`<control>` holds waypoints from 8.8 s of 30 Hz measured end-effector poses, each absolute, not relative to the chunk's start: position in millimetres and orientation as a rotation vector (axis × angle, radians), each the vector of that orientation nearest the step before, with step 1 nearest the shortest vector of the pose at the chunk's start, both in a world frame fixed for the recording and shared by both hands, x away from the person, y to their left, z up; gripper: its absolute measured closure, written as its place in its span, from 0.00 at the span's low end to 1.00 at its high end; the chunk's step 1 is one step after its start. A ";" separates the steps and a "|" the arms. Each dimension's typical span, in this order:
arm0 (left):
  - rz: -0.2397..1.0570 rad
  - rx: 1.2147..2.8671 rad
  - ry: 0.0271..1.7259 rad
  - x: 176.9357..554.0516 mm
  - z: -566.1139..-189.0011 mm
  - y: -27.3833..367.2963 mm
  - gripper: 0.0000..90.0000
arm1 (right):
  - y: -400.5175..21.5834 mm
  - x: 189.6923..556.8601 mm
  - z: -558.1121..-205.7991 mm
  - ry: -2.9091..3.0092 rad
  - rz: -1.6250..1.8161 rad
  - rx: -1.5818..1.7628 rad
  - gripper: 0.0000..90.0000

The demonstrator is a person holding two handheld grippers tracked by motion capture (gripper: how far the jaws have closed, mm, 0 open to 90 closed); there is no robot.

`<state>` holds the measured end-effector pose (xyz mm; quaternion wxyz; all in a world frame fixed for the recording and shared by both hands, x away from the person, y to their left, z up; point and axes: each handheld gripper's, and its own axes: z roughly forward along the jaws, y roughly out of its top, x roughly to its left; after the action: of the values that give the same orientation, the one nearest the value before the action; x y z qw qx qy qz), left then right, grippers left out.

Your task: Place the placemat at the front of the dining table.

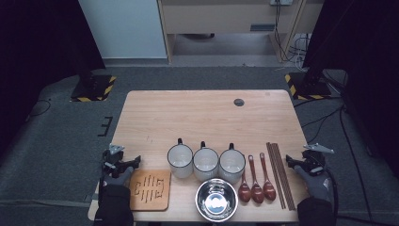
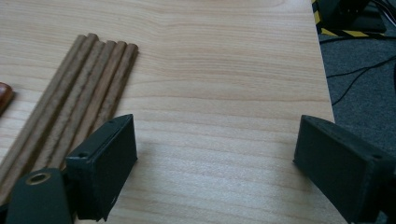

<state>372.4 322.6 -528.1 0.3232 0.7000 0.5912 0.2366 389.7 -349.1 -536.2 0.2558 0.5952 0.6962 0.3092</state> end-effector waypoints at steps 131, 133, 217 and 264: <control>0.678 1.751 1.388 304.3 -484.4 319.9 0.19 | -4.9 318.1 -382.2 1.997 1.308 0.987 0.08; 0.678 1.750 1.390 303.8 -484.5 320.5 0.19 | 0.3 316.2 -383.9 2.003 1.315 0.980 0.08; 0.618 1.834 1.363 297.1 -506.4 301.9 0.14 | 98.3 278.7 -504.7 2.402 1.097 0.991 0.07; 0.533 1.916 1.369 310.8 -531.4 288.9 0.11 | 104.2 284.1 -523.1 2.409 1.017 1.138 0.08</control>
<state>310.8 288.9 -531.4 0.3557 0.7415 0.5301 0.2065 284.1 104.2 -523.1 0.1442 0.3948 0.8360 0.3529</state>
